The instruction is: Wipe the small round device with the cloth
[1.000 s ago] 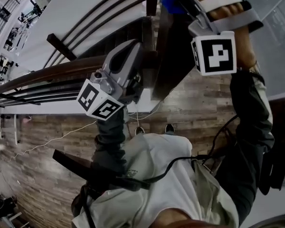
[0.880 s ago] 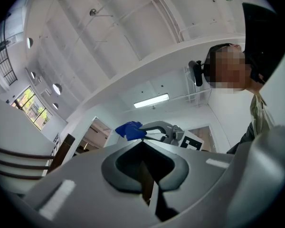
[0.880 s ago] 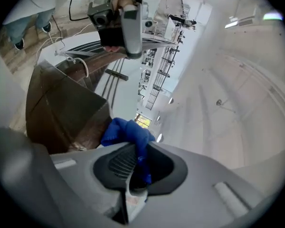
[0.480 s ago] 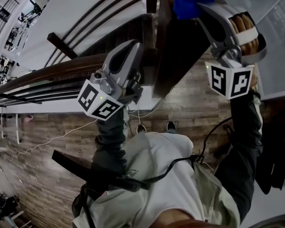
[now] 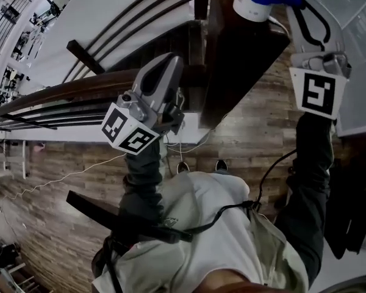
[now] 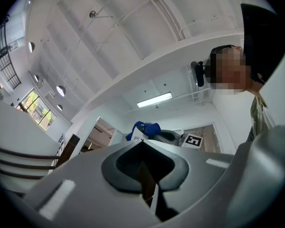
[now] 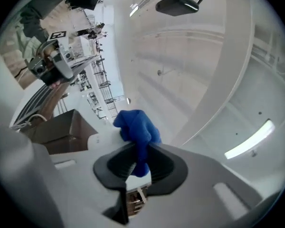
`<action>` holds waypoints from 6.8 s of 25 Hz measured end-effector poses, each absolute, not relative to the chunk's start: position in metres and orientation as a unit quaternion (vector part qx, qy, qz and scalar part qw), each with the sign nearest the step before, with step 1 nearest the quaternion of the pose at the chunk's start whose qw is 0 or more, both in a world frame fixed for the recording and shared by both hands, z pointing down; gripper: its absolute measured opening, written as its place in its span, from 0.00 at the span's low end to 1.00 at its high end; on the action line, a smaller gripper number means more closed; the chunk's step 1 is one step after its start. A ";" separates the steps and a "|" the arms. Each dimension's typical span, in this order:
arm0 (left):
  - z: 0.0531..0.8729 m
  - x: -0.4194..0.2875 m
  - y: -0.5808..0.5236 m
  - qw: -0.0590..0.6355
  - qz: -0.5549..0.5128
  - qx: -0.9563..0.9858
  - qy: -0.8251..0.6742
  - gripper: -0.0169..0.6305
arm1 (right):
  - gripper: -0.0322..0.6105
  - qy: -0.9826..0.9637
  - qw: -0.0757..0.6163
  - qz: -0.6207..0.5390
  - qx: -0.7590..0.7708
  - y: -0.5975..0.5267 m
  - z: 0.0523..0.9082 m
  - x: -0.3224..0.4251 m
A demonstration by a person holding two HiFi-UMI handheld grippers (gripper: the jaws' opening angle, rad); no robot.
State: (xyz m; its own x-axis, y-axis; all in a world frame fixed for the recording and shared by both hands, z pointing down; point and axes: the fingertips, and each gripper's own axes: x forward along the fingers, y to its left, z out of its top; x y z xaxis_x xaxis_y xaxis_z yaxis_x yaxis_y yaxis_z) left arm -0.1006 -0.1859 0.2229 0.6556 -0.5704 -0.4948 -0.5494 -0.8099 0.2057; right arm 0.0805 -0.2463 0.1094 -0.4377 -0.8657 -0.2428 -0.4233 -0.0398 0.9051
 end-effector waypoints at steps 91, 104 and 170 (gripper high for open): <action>0.128 -0.031 -0.272 -0.070 -0.248 0.913 -0.317 0.02 | 0.13 -0.516 0.409 -0.654 0.371 -0.257 0.131 -0.002; 0.130 -0.032 -0.267 -0.064 -0.246 0.913 -0.319 0.02 | 0.13 -0.777 0.310 -0.454 0.307 -0.232 0.201 0.049; 0.159 -0.035 -0.294 -0.044 -0.242 0.916 -0.318 0.02 | 0.13 -0.711 0.190 -0.461 0.496 -0.267 0.126 0.081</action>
